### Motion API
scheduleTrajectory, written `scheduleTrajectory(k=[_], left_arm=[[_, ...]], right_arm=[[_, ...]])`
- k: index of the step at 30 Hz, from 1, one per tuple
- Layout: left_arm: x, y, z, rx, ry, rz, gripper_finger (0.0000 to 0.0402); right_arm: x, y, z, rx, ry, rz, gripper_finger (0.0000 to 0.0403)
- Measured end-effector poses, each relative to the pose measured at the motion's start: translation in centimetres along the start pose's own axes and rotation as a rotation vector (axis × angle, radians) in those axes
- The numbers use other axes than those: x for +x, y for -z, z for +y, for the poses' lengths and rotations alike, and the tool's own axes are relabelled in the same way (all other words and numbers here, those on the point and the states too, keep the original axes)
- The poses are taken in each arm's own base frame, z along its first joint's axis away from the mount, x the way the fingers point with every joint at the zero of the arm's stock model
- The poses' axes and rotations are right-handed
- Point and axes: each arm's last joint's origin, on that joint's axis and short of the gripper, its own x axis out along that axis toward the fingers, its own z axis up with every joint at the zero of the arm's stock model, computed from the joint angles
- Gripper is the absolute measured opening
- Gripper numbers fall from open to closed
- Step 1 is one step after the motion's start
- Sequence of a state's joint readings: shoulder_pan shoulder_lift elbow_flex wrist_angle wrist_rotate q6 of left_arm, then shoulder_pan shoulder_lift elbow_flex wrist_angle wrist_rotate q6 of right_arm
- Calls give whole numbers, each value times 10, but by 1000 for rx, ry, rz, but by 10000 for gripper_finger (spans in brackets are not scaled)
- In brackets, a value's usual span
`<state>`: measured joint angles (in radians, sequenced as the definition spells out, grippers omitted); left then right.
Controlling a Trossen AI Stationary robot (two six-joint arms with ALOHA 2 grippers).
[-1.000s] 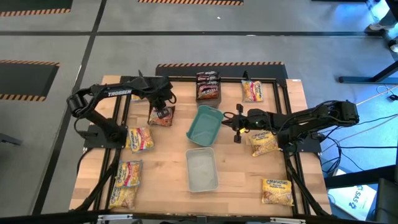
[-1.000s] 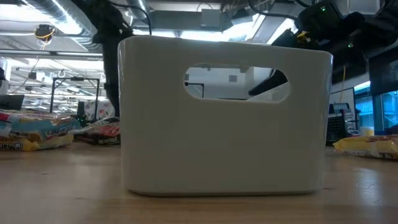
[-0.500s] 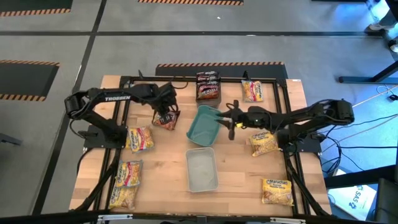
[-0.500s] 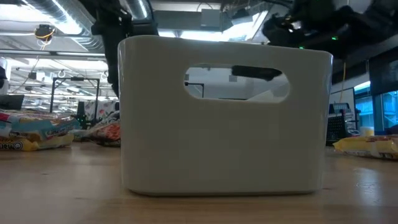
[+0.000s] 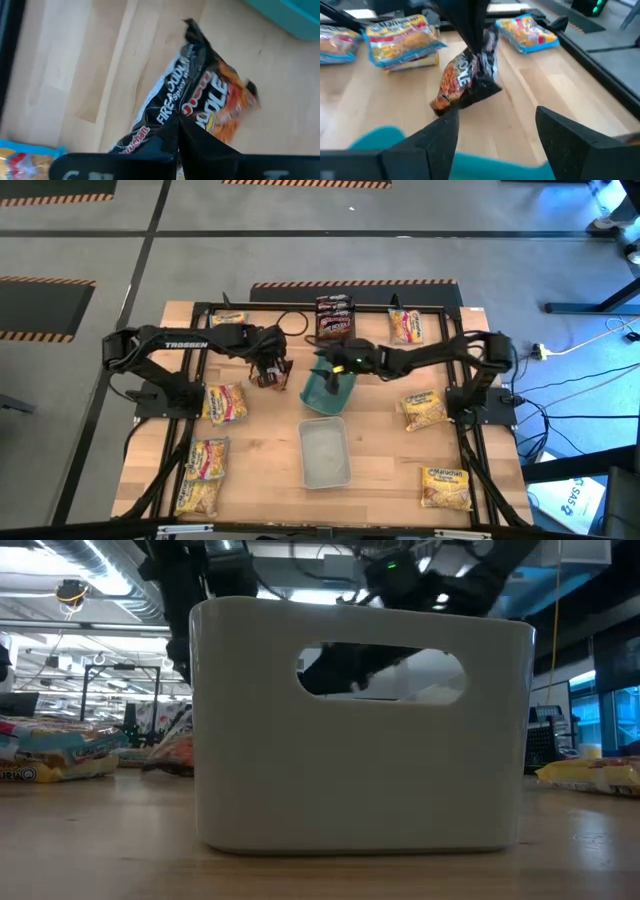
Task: Sort Maruchan noodles
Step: Put the black noodle pack into the black bin
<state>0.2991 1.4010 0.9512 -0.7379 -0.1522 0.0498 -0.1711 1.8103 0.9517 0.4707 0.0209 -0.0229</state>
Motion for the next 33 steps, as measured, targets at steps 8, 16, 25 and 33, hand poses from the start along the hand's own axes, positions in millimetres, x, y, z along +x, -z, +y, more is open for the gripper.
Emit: scheduleTrajectory(k=[8,16,25,33], left_arm=[[-22,1,-12,23,-6,-85,0],[-30,2,-24,39,-22,-118,0],[-32,-1,-31,42,-12,-161,0],[-34,-5,-36,47,0,-210,0]], right_arm=[[43,-8,2,54,-31,-15,250],[65,-4,5,79,-108,10,250],[67,-10,6,108,-146,-8,250],[67,-11,6,122,-162,-17,211]])
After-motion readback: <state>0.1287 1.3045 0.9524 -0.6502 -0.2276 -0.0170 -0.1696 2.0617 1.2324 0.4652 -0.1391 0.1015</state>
